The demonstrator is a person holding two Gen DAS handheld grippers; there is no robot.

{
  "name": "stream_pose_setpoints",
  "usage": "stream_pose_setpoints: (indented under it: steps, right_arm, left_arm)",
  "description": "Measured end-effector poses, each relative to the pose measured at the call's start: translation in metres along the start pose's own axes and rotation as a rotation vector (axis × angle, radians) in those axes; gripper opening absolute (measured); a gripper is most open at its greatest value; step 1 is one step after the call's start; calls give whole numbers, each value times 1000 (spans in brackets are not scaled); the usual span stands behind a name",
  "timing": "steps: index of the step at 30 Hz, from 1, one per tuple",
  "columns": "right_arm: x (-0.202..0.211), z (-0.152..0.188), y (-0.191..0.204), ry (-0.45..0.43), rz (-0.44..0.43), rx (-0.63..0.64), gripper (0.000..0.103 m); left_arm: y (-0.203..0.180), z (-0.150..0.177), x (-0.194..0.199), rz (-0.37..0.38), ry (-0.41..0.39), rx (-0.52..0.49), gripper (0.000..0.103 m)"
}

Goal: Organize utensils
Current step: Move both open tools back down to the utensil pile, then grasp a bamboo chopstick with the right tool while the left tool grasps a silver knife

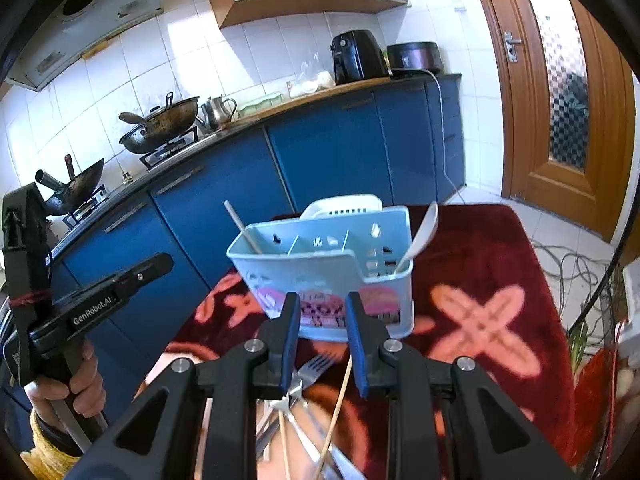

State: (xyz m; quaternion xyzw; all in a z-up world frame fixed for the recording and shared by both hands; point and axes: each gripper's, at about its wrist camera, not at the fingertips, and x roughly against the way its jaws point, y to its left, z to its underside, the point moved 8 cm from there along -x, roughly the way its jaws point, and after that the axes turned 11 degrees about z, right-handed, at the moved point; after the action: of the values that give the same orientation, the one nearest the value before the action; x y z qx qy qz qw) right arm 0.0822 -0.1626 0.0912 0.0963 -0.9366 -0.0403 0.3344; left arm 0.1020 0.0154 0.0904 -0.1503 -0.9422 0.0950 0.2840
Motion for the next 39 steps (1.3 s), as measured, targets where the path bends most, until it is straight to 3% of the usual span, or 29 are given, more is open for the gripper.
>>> stream_pose_setpoints:
  steps: [28,39]
  right_arm:
    - [-49,73,-10,200,0,-40,26]
    - [-72,94,-11,279,15,-25,26]
  left_arm:
    - [20,93,-68,10,271,71,10]
    - [20,119,-86,57,357,108,10]
